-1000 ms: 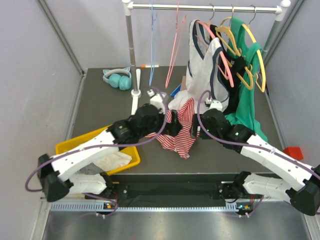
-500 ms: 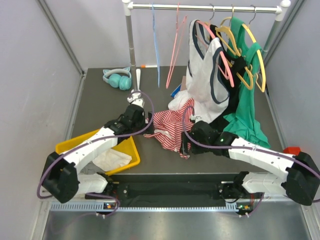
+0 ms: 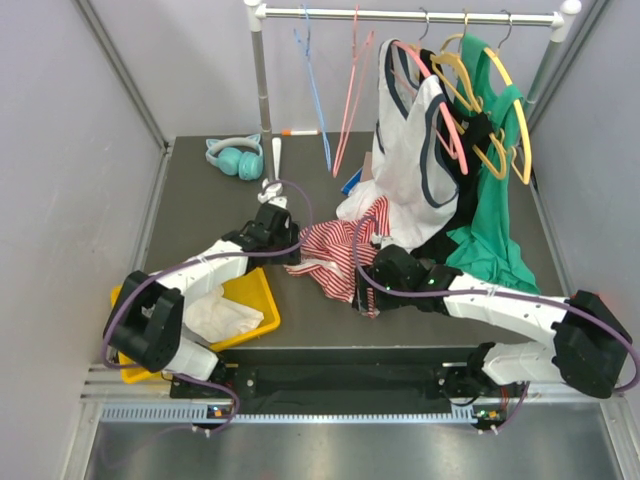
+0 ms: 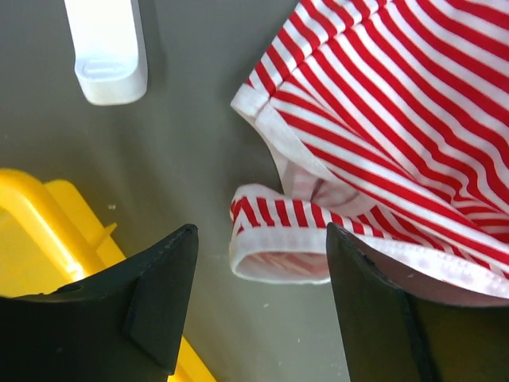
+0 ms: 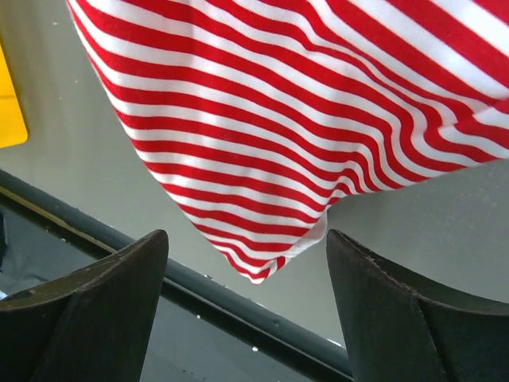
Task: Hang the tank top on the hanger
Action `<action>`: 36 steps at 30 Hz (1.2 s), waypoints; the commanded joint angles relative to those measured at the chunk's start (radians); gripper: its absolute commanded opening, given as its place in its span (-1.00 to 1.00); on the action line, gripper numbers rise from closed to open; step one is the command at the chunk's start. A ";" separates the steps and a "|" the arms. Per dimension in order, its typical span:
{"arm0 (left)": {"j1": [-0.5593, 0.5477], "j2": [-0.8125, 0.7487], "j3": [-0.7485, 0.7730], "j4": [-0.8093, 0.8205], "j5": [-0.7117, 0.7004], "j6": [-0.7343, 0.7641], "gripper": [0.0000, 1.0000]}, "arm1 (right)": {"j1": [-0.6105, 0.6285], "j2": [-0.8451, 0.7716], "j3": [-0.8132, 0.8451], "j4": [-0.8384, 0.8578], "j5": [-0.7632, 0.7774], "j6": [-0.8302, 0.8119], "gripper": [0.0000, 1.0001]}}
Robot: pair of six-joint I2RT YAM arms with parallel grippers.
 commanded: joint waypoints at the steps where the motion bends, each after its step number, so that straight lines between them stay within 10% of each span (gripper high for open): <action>1: 0.010 0.024 0.002 0.099 0.056 -0.015 0.37 | 0.018 0.033 0.010 0.064 -0.004 -0.008 0.60; 6: 0.015 0.048 -0.037 0.119 0.091 -0.050 0.17 | 0.021 0.067 0.015 0.073 -0.004 -0.007 0.52; 13: 0.018 0.030 -0.018 0.088 0.062 -0.060 -1.00 | 0.021 0.062 0.018 0.105 -0.006 0.011 -0.37; 17: 0.019 -0.082 0.055 0.013 -0.034 -0.055 -1.00 | 0.010 0.053 0.085 0.023 0.066 -0.028 -1.00; 29: -0.001 -0.493 0.211 0.082 -0.140 0.032 -1.00 | -0.175 0.029 0.619 -0.275 0.234 -0.286 -0.99; 36: -0.273 -0.559 0.017 0.042 -0.330 -0.116 -1.00 | -0.218 0.003 0.484 -0.263 0.232 -0.222 -0.99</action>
